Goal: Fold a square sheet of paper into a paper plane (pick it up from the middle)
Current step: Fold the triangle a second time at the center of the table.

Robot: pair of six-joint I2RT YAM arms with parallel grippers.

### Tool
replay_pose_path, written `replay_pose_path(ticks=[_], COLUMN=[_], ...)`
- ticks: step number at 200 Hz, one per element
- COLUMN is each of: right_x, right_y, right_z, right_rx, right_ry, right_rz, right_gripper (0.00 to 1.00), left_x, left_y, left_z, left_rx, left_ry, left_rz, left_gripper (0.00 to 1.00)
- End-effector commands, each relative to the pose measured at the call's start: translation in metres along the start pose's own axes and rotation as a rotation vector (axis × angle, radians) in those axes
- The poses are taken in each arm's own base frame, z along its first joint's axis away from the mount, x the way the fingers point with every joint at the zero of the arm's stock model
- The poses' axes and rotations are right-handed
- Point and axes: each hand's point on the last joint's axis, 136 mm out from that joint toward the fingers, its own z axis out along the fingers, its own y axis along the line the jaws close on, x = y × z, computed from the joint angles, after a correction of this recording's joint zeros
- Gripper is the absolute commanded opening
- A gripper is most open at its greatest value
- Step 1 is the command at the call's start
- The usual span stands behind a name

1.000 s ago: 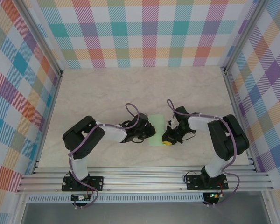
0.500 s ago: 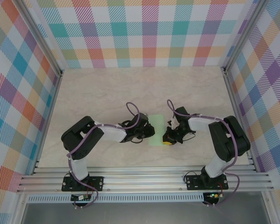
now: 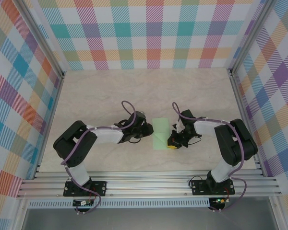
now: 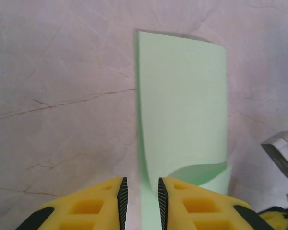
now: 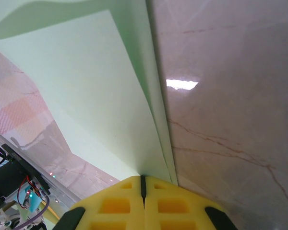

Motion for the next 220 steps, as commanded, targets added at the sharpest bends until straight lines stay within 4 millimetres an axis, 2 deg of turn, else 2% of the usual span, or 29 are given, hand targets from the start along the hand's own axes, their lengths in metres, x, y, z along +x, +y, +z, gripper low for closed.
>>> replay_pose_path(ticks=[1,18,55,72,100,137,179,220], right_x=[0.014,0.014,0.012,0.011,0.011,0.013,0.014,0.015], right_y=[-0.029,-0.028,-0.028,-0.029,-0.03,-0.033,-0.038,-0.037], right_z=[0.011,0.011,0.012,0.012,0.014,0.013,0.013,0.012], right_rx=[0.089,0.088,0.087,0.091,0.092,0.105,0.125,0.122], right_ry=[0.05,0.048,0.046,0.045,0.049,0.05,0.048,0.05], right_rz=[0.054,0.055,0.056,0.057,0.06,0.059,0.06,0.056], right_gripper=[0.05,0.05,0.05,0.04,0.04,0.04,0.03,0.03], left_x=[0.01,0.024,0.048,0.054,0.06,0.049,0.025,0.012], left_y=[-0.042,-0.057,-0.067,-0.059,-0.041,-0.012,0.005,0.017], left_z=[-0.005,0.005,0.034,0.043,0.047,0.041,0.033,0.032], left_rx=[0.098,0.119,0.17,0.154,0.097,-0.01,-0.028,-0.055], left_ry=[0.048,0.085,0.149,0.166,0.168,0.118,0.059,0.029], left_rz=[0.055,0.074,0.044,0.029,0.033,0.067,0.05,0.034], left_gripper=[0.26,0.24,0.23,0.23,0.23,0.22,0.24,0.24])
